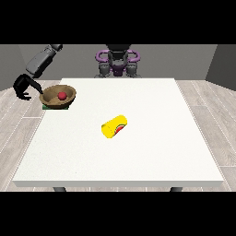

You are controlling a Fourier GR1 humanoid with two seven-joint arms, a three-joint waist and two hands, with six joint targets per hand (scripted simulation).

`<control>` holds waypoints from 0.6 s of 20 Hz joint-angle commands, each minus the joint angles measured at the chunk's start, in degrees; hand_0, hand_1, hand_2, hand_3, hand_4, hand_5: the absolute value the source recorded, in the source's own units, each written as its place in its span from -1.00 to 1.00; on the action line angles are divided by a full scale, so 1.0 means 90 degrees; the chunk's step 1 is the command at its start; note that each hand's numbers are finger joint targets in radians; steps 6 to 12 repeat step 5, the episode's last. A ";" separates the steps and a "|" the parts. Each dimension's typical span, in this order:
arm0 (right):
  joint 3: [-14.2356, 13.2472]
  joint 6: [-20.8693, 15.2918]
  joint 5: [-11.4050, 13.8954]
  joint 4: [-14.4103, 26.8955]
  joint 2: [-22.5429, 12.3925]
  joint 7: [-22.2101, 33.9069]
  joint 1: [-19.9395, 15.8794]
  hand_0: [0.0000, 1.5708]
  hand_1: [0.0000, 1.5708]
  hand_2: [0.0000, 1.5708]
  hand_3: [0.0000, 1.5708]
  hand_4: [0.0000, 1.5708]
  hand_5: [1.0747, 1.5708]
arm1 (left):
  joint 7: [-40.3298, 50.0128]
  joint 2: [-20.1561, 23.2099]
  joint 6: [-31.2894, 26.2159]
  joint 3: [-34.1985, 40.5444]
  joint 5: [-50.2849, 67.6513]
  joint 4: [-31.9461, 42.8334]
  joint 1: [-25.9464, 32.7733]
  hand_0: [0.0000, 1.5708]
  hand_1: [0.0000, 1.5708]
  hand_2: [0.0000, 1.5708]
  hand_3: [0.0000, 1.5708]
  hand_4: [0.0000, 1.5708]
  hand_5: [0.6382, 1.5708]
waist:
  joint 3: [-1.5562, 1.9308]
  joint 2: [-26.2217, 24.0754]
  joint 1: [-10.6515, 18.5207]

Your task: Pick the cup and pour the ball into the bowl, then pick the bowl and place it on the pad

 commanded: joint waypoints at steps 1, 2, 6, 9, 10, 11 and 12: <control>-0.0024 0.0007 -0.0055 0.0002 -0.0058 0.0140 -0.0066 -0.46 -0.46 -0.41 -0.25 -1.00 0.71 | -0.0169 -0.0150 -0.0156 -0.0033 0.0040 0.0021 0.0247 -1.00 -1.00 -1.00 -1.00 -1.00 0.88 | -0.0007 -0.0180 0.0056; -0.0156 0.0242 -0.0178 0.0025 -0.0343 0.0193 -0.0172 -0.59 -0.59 -0.49 -0.34 -1.00 0.69 | -0.0044 0.0199 -0.0310 0.0131 0.0161 0.0189 0.0082 -1.00 -1.00 -1.00 -1.00 -1.00 0.88 | -0.0005 -0.0018 0.0001; -0.0160 0.0477 -0.0300 -0.0160 -0.0395 0.0501 -0.0232 -0.83 -0.83 -0.64 -0.52 -1.00 0.58 | -0.0304 -0.0040 -0.0308 0.0050 -0.0032 0.0605 0.0393 -1.00 -1.00 -1.00 -1.00 -1.00 0.88 | -0.0012 -0.0432 -0.0157; -0.0160 0.0477 -0.0300 -0.0160 -0.0395 0.0501 -0.0232 -0.83 -0.83 -0.64 -0.52 -1.00 0.58 | -0.0304 -0.0040 -0.0308 0.0050 -0.0032 0.0605 0.0393 -1.00 -1.00 -1.00 -1.00 -1.00 0.88 | -0.0012 -0.0432 -0.0157; -0.0160 0.0477 -0.0300 -0.0160 -0.0395 0.0501 -0.0232 -0.83 -0.83 -0.64 -0.52 -1.00 0.58 | -0.0304 -0.0040 -0.0308 0.0050 -0.0032 0.0605 0.0393 -1.00 -1.00 -1.00 -1.00 -1.00 0.88 | -0.0012 -0.0432 -0.0157; -0.0160 0.0477 -0.0300 -0.0160 -0.0395 0.0501 -0.0232 -0.83 -0.83 -0.64 -0.52 -1.00 0.58 | -0.0304 -0.0040 -0.0308 0.0050 -0.0032 0.0605 0.0393 -1.00 -1.00 -1.00 -1.00 -1.00 0.88 | -0.0012 -0.0432 -0.0157; -0.0160 0.0477 -0.0300 -0.0160 -0.0395 0.0501 -0.0232 -0.83 -0.83 -0.64 -0.52 -1.00 0.58 | -0.0304 -0.0040 -0.0308 0.0050 -0.0032 0.0605 0.0393 -1.00 -1.00 -1.00 -1.00 -1.00 0.88 | -0.0012 -0.0432 -0.0157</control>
